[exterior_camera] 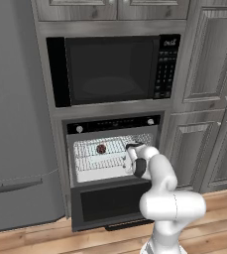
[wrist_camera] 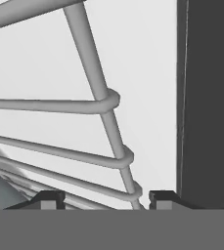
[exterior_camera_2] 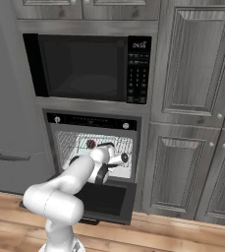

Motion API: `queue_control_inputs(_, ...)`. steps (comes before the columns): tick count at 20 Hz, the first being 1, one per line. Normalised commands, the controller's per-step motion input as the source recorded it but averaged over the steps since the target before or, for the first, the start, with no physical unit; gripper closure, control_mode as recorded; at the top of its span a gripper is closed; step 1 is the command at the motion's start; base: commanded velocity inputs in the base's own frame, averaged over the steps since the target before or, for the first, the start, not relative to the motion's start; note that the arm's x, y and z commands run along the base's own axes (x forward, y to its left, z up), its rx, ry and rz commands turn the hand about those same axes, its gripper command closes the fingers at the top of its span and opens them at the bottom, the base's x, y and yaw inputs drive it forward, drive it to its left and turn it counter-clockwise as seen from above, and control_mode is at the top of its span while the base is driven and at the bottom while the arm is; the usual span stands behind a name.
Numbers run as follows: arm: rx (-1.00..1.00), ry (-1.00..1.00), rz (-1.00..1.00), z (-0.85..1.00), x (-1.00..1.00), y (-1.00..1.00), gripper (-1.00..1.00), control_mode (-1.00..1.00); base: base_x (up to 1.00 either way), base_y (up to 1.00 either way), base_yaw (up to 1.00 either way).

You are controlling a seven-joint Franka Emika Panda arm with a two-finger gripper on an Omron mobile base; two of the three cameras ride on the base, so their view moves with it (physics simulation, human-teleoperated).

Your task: Take the baked cake out of the oven and place it on the plate for cooling. Then close the oven door.

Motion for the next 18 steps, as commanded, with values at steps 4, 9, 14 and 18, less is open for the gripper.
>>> queue_control_inputs(4, 0.00, 0.00, -0.03, -0.23, -0.08, 0.00, 1.00, -1.00, 0.00, 0.00, 0.00)
queue_control_inputs(9, 0.00, 0.00, -0.02, -0.31, -0.28, 0.00, 1.00, -1.00, 0.00, 0.00, 0.00)
queue_control_inputs(14, 0.00, 0.00, -0.03, -0.33, -0.46, 0.00, 1.00, -1.00, 0.00, 0.00, 0.00)
queue_control_inputs(18, 0.00, 0.02, -0.04, -0.32, -0.46, 0.00, 1.00, -1.00, 0.00, 0.00, 0.00)
